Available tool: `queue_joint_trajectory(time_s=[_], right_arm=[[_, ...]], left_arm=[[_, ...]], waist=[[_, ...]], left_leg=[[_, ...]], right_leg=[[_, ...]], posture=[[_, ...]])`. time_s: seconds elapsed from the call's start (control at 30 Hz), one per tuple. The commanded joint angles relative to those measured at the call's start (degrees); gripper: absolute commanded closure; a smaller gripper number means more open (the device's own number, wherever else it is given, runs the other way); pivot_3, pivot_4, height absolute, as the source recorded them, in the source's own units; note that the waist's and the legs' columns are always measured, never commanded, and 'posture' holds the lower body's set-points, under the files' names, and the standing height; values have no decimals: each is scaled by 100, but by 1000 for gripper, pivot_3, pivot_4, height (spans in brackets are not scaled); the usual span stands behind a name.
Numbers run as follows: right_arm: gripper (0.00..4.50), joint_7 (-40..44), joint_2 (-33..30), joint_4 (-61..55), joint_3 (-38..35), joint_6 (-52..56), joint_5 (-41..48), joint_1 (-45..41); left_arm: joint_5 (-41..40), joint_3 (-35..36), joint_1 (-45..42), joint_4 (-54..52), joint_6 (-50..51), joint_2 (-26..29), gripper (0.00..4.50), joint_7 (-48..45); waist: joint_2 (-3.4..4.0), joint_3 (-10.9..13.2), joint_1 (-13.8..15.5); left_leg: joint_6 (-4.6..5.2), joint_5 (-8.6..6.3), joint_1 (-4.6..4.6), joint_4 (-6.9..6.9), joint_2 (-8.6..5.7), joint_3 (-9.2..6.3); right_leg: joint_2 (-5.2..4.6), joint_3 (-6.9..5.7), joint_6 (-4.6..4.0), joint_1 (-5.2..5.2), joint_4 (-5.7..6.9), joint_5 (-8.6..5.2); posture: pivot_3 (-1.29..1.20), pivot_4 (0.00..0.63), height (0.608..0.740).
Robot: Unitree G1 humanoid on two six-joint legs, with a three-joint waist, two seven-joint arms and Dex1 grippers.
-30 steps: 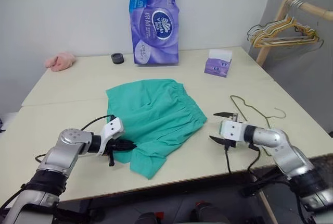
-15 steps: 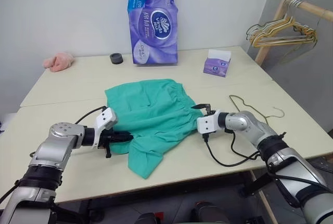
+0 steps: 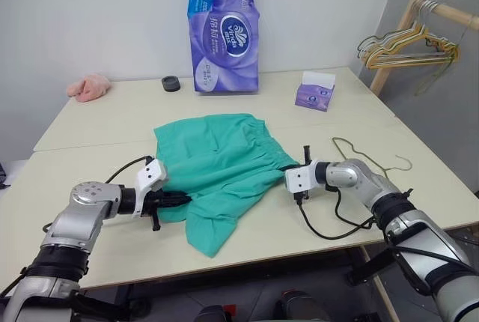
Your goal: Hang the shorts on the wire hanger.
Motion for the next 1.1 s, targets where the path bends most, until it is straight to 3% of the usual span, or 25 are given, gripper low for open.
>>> queue_joint_trajectory(time_s=[0.03,0.23,0.37,0.5,0.63,0.93,1.1], right_arm=[[4500,307,-86,-759,-386,469,475,113],[4500,490,-53,-1539,-504,1185,593,494],[4500,526,33,-1771,-517,1527,640,614],[4500,541,62,-1931,-509,1748,655,691],[4500,546,98,-2016,-501,1868,657,757],[4500,542,150,-2239,-467,2035,595,810],[4500,614,110,-2485,-477,2160,614,882]], left_arm=[[-286,469,-353,45,274,-47,4083,249],[-1112,1209,-538,-342,1464,-4,2487,441],[-1910,1315,-233,-1240,2619,443,1331,-157],[-2356,1401,-336,-1938,3121,578,124,-95],[-1853,916,-314,-2244,2784,851,29,-102],[-1038,-674,395,-3560,2664,-414,29,1286],[-401,-948,634,-3335,2439,-530,29,1924]], waist=[[-1,-1,1],[-5,-3,-18],[-4,-3,-36],[-3,-2,-14],[-4,-2,-7],[-2,-1,14],[-2,-1,-13]], left_leg=[[0,0,-2,2,0,-4],[0,0,-4,1,2,-15],[0,0,-8,1,1,-18],[-3,-1,-6,2,0,-19],[-4,-1,-4,2,-2,-20],[-5,-1,-5,5,-8,-9],[-4,-1,2,-2,3,-14]], right_leg=[[0,-3,0,0,0,0],[0,-13,3,0,3,-2],[0,-15,5,-2,3,-3],[0,-16,8,-1,5,-6],[2,-16,7,1,6,-6],[11,-2,4,2,4,-8],[12,-5,4,1,5,-8]], posture=[[-70,17,740],[-80,18,740],[-79,19,740],[-76,22,740],[-71,22,740],[-94,23,740],[-106,24,740]])
